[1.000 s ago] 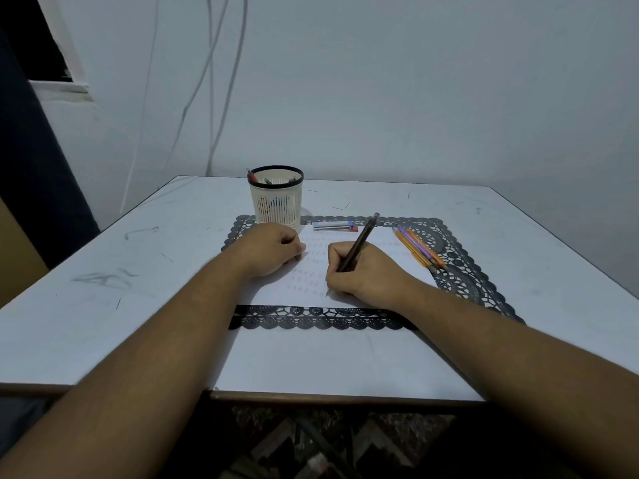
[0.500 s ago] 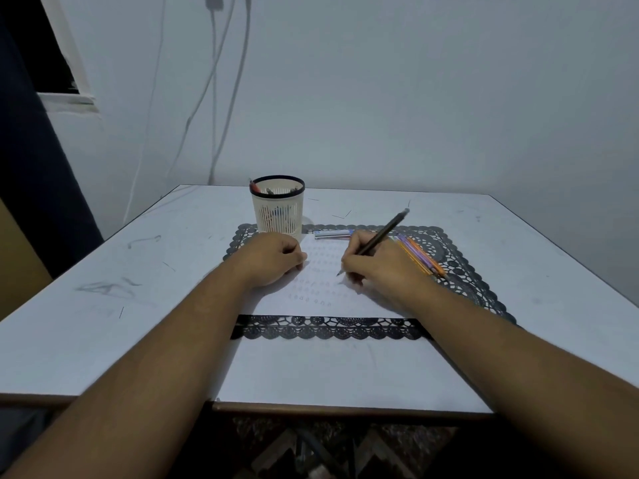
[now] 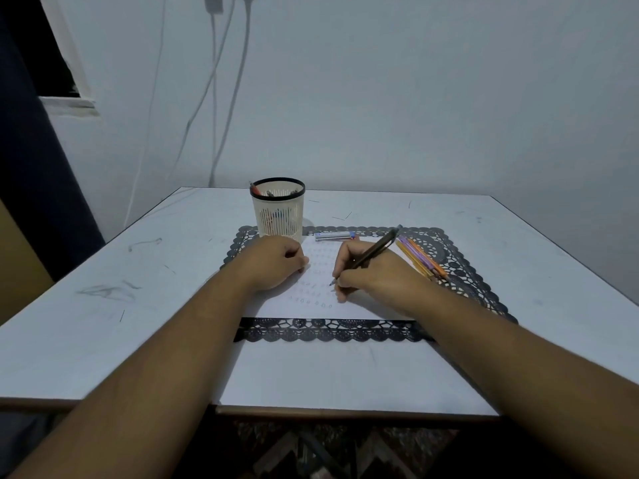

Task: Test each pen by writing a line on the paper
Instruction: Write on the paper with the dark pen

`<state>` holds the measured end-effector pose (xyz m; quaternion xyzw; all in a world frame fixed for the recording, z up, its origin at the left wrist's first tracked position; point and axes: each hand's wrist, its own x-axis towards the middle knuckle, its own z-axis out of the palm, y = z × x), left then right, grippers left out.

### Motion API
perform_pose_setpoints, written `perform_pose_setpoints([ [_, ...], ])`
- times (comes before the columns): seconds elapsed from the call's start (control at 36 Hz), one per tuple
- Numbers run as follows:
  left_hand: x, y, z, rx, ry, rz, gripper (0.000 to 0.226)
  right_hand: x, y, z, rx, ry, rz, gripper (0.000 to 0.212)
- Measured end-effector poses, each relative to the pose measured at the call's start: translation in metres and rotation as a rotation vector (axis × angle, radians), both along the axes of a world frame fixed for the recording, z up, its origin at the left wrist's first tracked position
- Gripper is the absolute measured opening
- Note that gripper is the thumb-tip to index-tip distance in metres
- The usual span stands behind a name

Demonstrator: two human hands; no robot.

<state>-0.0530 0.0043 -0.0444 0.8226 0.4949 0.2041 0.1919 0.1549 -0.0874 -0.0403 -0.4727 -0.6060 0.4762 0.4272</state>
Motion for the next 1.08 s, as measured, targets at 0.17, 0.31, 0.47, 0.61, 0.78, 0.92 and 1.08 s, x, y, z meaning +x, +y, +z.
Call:
perform_pose_setpoints([
  [0.17, -0.001, 0.001, 0.002, -0.014, -0.008, -0.001, 0.030, 0.012, -0.019, -0.008, -0.031, -0.016, -0.093, 0.023],
  [0.31, 0.000, 0.001, 0.000, -0.003, 0.024, 0.003, 0.030, 0.009, -0.022, -0.011, 0.047, -0.084, -0.126, 0.018],
  [0.47, 0.000, 0.001, -0.002, 0.007, 0.035, 0.009, 0.030, 0.005, -0.022, -0.014, 0.057, -0.105, -0.132, 0.021],
  [0.61, 0.002, 0.000, -0.001, 0.009, 0.029, 0.009, 0.030, 0.005, -0.022, -0.014, 0.035, -0.091, -0.110, 0.023],
  [0.78, 0.002, -0.001, -0.001, 0.003, 0.015, 0.018, 0.030, 0.005, -0.021, -0.014, 0.018, -0.102, -0.091, 0.026],
  [0.92, 0.003, -0.001, -0.001, 0.003, 0.002, 0.021, 0.030, 0.005, -0.019, -0.014, 0.046, -0.123, -0.124, 0.024],
  [1.08, 0.003, -0.001, -0.003, -0.009, -0.006, 0.028, 0.030, 0.006, -0.020, -0.017, 0.035, -0.079, -0.089, 0.024],
])
